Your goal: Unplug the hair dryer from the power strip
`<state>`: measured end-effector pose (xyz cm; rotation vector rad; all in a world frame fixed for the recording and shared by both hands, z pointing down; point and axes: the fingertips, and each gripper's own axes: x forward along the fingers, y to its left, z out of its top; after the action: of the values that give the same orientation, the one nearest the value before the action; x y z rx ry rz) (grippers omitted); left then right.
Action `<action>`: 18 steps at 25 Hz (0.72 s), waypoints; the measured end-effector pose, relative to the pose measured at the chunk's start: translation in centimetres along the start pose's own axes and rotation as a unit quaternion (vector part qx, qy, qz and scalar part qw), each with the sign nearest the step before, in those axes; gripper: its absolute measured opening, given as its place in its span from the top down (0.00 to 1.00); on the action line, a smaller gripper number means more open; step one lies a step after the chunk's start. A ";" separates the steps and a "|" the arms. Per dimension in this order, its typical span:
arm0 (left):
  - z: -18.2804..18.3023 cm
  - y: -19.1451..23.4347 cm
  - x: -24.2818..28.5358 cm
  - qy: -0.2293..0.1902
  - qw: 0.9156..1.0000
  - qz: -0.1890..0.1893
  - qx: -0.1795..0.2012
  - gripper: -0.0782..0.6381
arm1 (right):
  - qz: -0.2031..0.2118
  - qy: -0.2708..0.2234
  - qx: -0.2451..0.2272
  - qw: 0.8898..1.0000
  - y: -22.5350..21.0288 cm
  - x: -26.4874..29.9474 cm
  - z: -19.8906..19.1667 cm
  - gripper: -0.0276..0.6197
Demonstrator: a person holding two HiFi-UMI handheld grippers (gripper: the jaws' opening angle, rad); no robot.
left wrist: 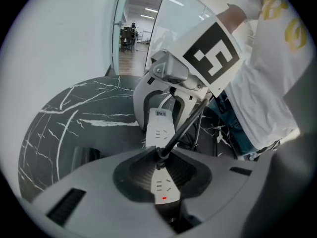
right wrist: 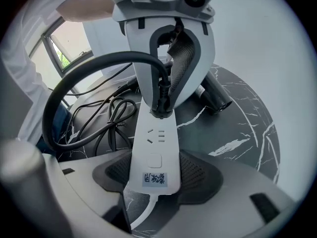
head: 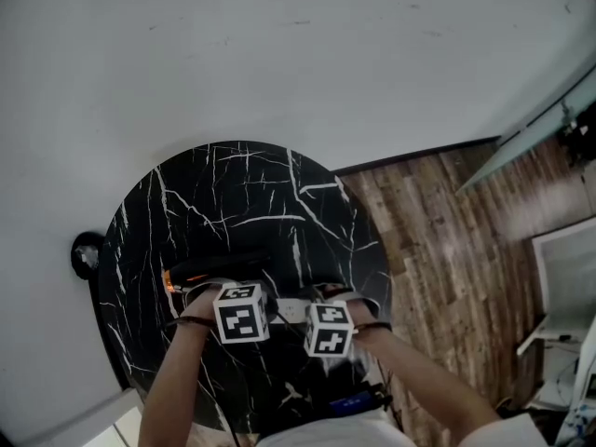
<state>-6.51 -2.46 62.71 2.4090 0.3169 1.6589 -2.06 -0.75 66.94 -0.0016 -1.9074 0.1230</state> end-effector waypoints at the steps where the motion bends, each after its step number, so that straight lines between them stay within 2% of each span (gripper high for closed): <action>1: 0.0 0.0 0.0 0.009 1.000 0.012 0.005 0.82 | 0.000 0.003 0.000 1.000 0.0 0.0 0.0 0.55; 4: 0.0 -0.1 -0.1 0.039 0.998 0.045 0.016 0.82 | -0.002 0.011 -0.002 1.000 -0.1 0.1 0.0 0.55; 6: 0.0 -0.2 -0.1 0.055 0.997 0.055 0.021 0.82 | -0.003 0.013 -0.005 1.000 0.0 0.2 -0.1 0.55; 8: -0.1 -0.3 0.1 0.060 0.997 0.039 0.018 0.82 | -0.003 0.016 -0.006 1.000 0.0 0.2 -0.2 0.55; 11: -0.2 -0.2 0.2 0.048 0.999 -0.021 0.002 0.81 | -0.002 0.022 -0.005 1.000 -0.1 0.1 -0.2 0.55; 13: -0.2 -0.1 -0.1 0.043 0.998 -0.040 -0.003 0.81 | -0.002 0.025 -0.002 1.000 -0.1 0.2 -0.1 0.55; 18: 0.0 -0.1 -0.4 0.061 0.998 -0.008 0.004 0.81 | -0.004 0.024 -0.004 1.000 -0.3 0.4 0.1 0.55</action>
<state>-6.62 -2.52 62.33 2.3080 0.3613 1.8056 -2.24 -1.03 67.28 -0.0018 -1.8607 0.1080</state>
